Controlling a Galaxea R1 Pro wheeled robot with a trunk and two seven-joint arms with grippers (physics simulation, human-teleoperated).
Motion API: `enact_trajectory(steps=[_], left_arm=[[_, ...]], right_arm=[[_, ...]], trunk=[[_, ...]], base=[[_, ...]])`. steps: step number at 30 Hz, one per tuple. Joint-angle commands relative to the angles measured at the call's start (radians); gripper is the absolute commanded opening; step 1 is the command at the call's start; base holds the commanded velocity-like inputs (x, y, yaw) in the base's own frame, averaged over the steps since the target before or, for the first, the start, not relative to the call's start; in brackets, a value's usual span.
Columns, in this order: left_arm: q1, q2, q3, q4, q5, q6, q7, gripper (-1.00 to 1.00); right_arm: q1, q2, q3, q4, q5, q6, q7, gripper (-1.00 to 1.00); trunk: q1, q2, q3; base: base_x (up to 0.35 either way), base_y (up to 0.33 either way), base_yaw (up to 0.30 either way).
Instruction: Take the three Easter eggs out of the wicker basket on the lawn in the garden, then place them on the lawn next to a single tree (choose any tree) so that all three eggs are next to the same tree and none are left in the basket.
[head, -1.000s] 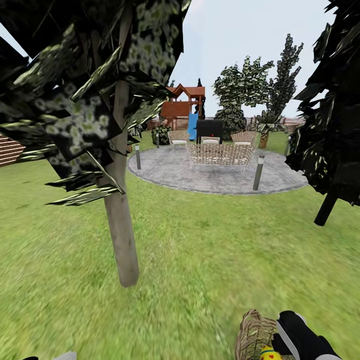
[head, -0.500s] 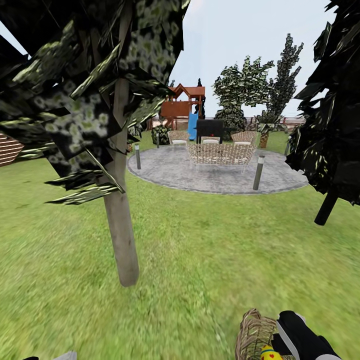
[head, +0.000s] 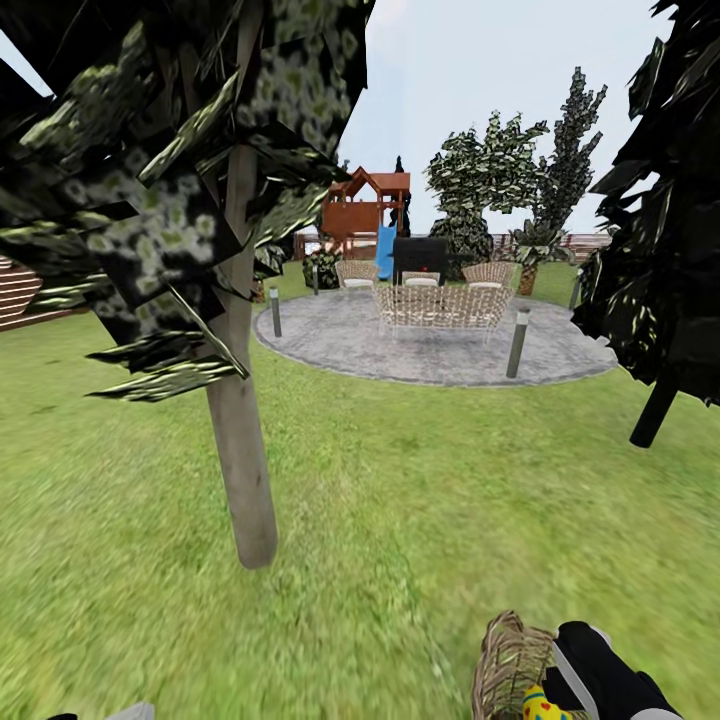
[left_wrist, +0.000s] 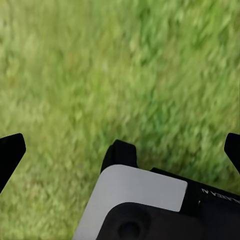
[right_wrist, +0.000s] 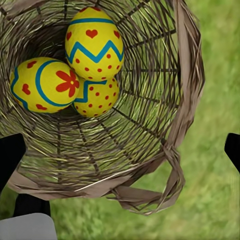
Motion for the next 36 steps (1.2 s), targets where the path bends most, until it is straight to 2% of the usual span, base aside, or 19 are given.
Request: enact_trajectory(steps=[1,8,28,36], left_arm=[[0.0,0.0,0.003,-0.001,-0.001,0.005,-0.003,1.0],[0.0,-0.001,0.003,-0.002,0.0,0.005,-0.004,1.0],[0.0,-0.001,0.003,-0.004,0.001,0.005,-0.005,1.0],[0.0,-0.001,0.003,-0.003,-0.001,0.005,-0.004,1.0]], right_arm=[[0.0,0.0,0.003,-0.001,-0.001,0.005,-0.002,1.0],[0.0,0.001,0.003,0.0,-0.002,0.005,-0.002,1.0],[0.0,0.001,0.003,0.001,-0.002,0.005,-0.001,1.0],[0.0,0.001,0.003,0.001,-0.002,0.005,-0.001,1.0]], trunk=[[0.004,-0.008,-0.004],[0.004,-0.008,-0.004],[0.004,-0.008,-0.004],[0.004,-0.008,-0.004]], base=[[0.0,0.0,0.0],[0.031,0.0,0.0],[0.313,0.0,0.0],[0.14,0.0,0.0]])
